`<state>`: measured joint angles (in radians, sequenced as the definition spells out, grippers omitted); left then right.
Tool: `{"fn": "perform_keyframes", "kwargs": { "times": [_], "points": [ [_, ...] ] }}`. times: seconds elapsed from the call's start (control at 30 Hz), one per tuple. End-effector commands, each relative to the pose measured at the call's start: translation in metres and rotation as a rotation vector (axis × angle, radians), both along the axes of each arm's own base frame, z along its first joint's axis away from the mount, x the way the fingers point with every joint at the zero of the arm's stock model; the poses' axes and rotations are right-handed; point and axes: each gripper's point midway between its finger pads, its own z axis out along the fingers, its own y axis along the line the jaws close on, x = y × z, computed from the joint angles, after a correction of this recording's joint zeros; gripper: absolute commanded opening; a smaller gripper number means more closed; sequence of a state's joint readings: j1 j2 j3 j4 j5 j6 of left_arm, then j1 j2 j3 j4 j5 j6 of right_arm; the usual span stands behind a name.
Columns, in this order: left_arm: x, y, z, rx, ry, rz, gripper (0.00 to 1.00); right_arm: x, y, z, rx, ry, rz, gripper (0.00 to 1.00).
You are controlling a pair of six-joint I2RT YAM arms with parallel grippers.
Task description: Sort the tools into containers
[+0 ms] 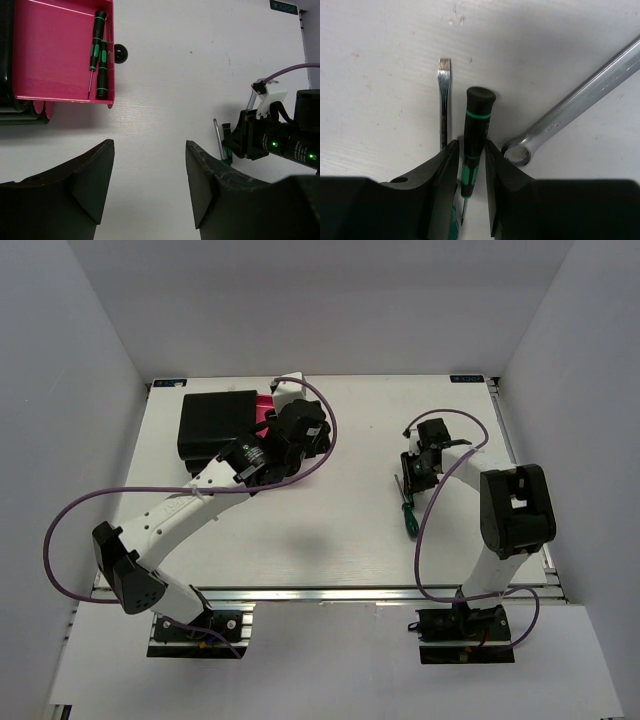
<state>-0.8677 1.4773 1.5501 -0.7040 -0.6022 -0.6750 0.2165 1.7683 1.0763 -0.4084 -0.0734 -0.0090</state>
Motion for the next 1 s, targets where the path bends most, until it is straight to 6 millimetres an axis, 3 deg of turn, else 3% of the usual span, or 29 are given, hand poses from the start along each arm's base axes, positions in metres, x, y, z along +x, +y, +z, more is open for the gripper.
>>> {"fn": "perform_keyframes", "kwargs": {
  "times": [0.0,0.13,0.27,0.33,0.4,0.43,0.47,0.57,0.6,0.67,0.7,0.77,0.8,0.83,0.93,0.97],
  "points": [
    [-0.007,0.012,0.022,-0.033,-0.038,0.021,0.69,0.014,-0.001,-0.002,-0.021,-0.022,-0.035,0.33],
    [-0.009,0.019,0.025,-0.026,-0.041,0.04,0.69,0.012,-0.004,-0.011,-0.073,-0.02,-0.03,0.24],
    [-0.015,0.031,0.028,-0.022,-0.042,0.064,0.69,0.004,-0.008,-0.019,-0.105,-0.007,-0.03,0.01],
    [-0.018,0.037,0.031,-0.027,-0.047,0.078,0.69,0.002,-0.005,-0.018,-0.088,-0.004,-0.02,0.0],
    [-0.022,0.046,0.033,-0.03,-0.05,0.097,0.69,0.014,0.001,-0.005,-0.06,-0.043,-0.015,0.0],
    [-0.024,0.049,0.034,-0.031,-0.053,0.102,0.69,0.021,0.009,0.006,-0.023,-0.065,0.008,0.0],
    [-0.026,0.052,0.032,-0.026,-0.049,0.108,0.69,0.042,0.023,0.034,0.033,-0.135,0.051,0.0],
    [-0.031,0.058,0.037,-0.058,-0.062,0.12,0.69,0.066,0.053,0.081,0.152,-0.178,0.116,0.0],
    [-0.032,0.059,0.038,-0.069,-0.063,0.122,0.69,0.092,0.066,0.122,0.192,-0.272,0.138,0.0],
    [-0.036,0.064,0.039,-0.083,-0.068,0.13,0.69,0.1,0.093,0.144,0.257,-0.298,0.211,0.0],
    [-0.037,0.067,0.038,-0.09,-0.067,0.141,0.7,0.112,0.108,0.176,0.298,-0.364,0.245,0.0],
    [-0.04,0.073,0.04,-0.105,-0.076,0.156,0.7,0.108,0.146,0.189,0.412,-0.345,0.345,0.0],
    [-0.041,0.076,0.036,-0.107,-0.073,0.162,0.7,0.112,0.163,0.216,0.463,-0.395,0.389,0.0],
    [-0.042,0.077,0.036,-0.112,-0.076,0.164,0.7,0.108,0.183,0.219,0.538,-0.364,0.421,0.0],
    [-0.046,0.084,0.043,-0.147,-0.104,0.176,0.7,0.106,0.239,0.253,0.67,-0.42,0.515,0.0],
    [-0.046,0.085,0.047,-0.157,-0.115,0.179,0.7,0.096,0.263,0.261,0.705,-0.425,0.559,0.0]
  ]
}}
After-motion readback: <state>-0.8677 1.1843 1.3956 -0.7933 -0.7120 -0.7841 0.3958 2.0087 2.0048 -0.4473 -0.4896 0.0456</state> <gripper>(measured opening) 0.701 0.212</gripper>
